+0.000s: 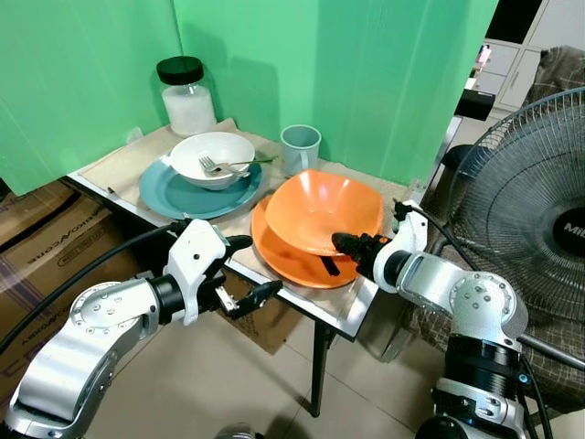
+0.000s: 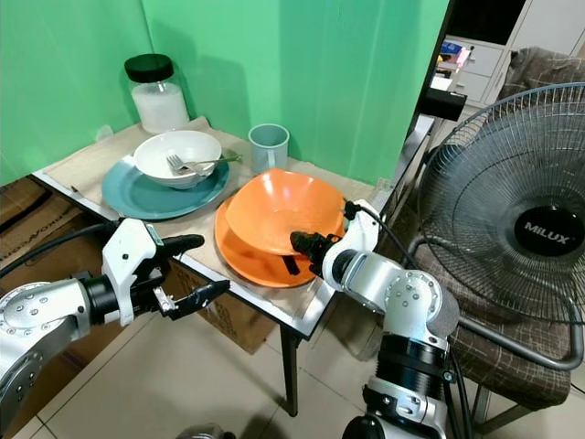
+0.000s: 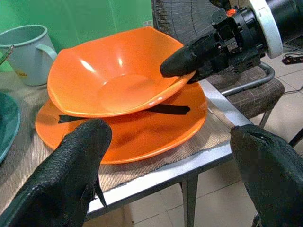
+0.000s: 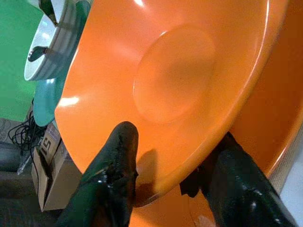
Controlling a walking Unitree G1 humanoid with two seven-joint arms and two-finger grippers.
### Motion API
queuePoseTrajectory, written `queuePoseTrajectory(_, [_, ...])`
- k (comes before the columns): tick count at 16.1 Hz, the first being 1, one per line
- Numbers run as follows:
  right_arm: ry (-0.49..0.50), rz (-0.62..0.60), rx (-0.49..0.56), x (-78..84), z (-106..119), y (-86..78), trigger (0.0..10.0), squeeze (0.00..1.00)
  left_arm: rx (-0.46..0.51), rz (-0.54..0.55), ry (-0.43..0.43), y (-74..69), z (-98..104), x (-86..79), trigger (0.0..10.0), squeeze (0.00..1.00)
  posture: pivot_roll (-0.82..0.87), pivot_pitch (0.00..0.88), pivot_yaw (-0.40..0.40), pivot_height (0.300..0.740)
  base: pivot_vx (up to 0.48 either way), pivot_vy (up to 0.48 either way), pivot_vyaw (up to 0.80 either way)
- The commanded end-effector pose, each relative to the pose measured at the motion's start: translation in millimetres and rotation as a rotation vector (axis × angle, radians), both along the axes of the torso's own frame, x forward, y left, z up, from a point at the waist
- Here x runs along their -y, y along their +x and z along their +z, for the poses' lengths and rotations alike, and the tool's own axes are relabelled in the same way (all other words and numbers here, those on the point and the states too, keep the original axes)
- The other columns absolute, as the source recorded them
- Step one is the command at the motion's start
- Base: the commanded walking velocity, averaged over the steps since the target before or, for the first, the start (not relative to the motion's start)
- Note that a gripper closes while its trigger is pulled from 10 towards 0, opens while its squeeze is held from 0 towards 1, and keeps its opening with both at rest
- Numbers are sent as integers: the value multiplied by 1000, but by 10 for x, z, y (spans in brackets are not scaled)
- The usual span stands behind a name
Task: Setting the table
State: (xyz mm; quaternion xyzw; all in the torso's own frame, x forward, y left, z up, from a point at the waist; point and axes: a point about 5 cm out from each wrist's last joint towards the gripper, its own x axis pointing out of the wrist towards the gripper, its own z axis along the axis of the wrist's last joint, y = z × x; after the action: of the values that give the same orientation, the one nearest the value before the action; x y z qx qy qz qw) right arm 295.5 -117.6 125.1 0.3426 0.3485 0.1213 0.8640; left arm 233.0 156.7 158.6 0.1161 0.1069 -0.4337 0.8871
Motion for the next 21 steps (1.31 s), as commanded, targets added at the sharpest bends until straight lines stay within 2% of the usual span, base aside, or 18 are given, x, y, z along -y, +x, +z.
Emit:
queuePoseTrajectory(1, [0, -6, -2, -4, 27, 29, 0, 0, 5, -7, 14, -2, 2, 15, 10000, 475, 174, 0, 11, 740, 0, 0, 0])
queuePoseTrajectory(7, [-9, -30, -20, 33, -9, 26, 0, 0, 12, -8, 19, 14, -6, 18, 10000, 478, 164, 0, 14, 740, 0, 0, 0])
queuePoseTrajectory(12, [13, -84, 12, 113, 39, 34, 0, 0, 22, -11, 21, 43, -14, 42, 10000, 478, 157, 0, 11, 740, 0, 0, 0])
queuePoseTrajectory(13, [19, -107, 107, 166, 136, 43, 0, 0, 32, -1, 19, 36, -8, 38, 10000, 478, 161, 0, 2, 740, 0, 0, 0])
queuePoseTrajectory(16, [-40, -78, 228, 209, 266, -9, 0, 0, 45, 26, 24, 32, -14, 16, 10000, 482, 171, 0, -8, 740, 0, 0, 0])
queuePoseTrajectory(20, [-8, -134, 300, 280, 339, -99, 0, 0, 52, 48, 23, 4, -38, 24, 10000, 482, 166, 0, -16, 740, 0, 0, 0])
queuePoseTrajectory(21, [-36, -161, 383, 323, 407, -125, 0, 0, 65, 61, 8, 7, -19, 47, 10000, 478, 161, 0, -5, 740, 0, 0, 0])
